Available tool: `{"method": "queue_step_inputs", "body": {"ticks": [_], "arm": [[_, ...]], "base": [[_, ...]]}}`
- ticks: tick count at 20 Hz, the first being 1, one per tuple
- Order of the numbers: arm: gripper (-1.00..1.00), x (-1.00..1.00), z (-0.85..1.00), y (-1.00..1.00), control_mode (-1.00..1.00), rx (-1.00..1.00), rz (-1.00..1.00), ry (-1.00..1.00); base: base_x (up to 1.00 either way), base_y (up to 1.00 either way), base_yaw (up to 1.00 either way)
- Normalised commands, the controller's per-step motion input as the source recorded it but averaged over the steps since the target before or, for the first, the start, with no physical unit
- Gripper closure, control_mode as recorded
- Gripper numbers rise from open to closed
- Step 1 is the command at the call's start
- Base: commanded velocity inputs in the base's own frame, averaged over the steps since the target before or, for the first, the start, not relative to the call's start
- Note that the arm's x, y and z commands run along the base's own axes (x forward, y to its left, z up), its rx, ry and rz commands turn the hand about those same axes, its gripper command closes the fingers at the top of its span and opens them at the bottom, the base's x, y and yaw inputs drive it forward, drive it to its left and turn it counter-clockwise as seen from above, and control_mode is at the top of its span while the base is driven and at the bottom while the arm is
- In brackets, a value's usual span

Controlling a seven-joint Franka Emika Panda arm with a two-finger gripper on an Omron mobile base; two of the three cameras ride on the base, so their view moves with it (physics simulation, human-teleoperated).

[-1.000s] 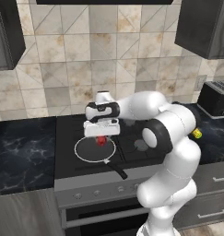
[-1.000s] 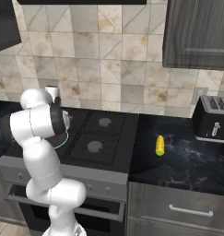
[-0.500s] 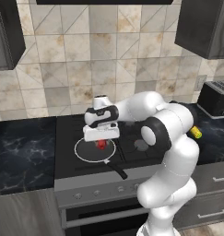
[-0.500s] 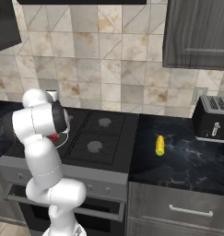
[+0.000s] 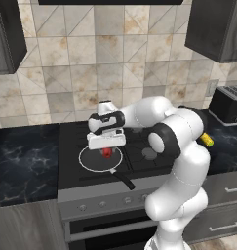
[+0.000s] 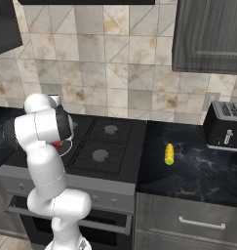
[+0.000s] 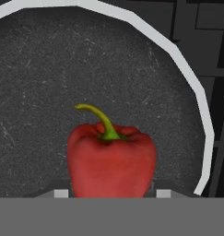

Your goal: Put the bell pepper and corn in the pan. Then turn on the front left burner and set the heat to medium.

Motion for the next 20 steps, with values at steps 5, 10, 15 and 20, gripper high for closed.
{"method": "queue_step_inputs", "body": {"ticks": [5, 10, 15, 20], "arm": [[-1.00, -0.03, 0.13, 0.00, -1.00, 0.00, 0.00, -0.01], [-1.00, -0.24, 0.34, -0.14, -1.00, 0.00, 0.00, -0.05], [-1.00, -0.16, 0.11, -0.33, -1.00, 0.00, 0.00, -0.01], [-1.00, -0.01, 0.00, -0.73, -1.00, 0.00, 0.00, -0.02]], "base": [[0.00, 0.00, 0.00], [0.00, 0.00, 0.00], [0.00, 0.00, 0.00], [0.00, 0.00, 0.00]]}}
